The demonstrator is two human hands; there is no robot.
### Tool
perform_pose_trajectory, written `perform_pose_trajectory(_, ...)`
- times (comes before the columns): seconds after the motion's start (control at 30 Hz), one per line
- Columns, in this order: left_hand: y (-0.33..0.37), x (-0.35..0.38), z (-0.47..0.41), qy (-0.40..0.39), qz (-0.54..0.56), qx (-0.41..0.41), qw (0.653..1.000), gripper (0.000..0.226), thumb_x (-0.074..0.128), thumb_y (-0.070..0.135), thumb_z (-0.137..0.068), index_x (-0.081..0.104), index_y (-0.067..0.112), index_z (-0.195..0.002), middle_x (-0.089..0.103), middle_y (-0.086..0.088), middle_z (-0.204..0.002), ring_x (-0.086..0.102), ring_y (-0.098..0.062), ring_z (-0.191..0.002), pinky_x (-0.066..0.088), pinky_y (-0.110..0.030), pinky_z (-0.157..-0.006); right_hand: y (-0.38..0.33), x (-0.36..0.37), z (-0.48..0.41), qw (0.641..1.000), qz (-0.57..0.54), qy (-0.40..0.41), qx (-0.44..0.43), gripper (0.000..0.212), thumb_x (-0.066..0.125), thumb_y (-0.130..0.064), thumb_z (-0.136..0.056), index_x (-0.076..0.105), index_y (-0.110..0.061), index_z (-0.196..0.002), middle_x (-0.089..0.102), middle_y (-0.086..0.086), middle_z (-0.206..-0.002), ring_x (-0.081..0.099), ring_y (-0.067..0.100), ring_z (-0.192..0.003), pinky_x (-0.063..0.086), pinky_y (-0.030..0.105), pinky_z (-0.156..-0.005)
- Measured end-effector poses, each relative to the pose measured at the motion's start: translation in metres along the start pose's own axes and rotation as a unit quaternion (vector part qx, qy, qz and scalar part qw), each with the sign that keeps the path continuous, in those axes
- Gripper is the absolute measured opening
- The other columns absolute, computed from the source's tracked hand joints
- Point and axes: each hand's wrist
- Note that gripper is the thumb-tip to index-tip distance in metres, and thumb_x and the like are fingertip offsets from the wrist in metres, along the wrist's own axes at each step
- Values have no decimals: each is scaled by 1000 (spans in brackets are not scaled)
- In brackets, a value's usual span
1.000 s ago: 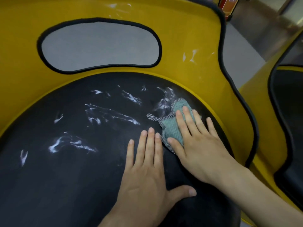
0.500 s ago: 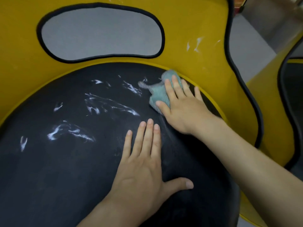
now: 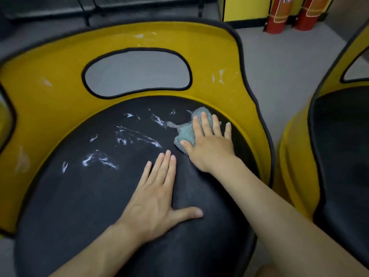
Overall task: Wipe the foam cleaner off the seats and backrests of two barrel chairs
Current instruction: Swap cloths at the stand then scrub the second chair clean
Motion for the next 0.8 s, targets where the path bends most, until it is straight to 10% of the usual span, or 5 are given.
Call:
perform_pose_trajectory(0.47,-8,-4,-3,-15,-19,33,999,124,17,101,-75,-36,18,-151,-47,7,-156,-46,-4,-140,-17,-37,-124,29,-4,55,985,-130,116,-8,64,42,-37,-106,16,-18,-161,22,4,-166,19,23,-152,23,38,-121)
perform_pose_trajectory(0.8,-31,5,-25,142,35,116,982,102,20,84,-94,-1,10,-162,-10,-2,-171,-17,-13,-155,-4,-35,-124,26,-22,10,975,-160,133,77,26,66,-41,-94,61,-27,-115,63,-3,-102,57,21,-97,43,34,-78)
Point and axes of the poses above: each hand's wrist, its own z-axis away from the middle knuckle, its own x-axis out of the palm, y = z × x
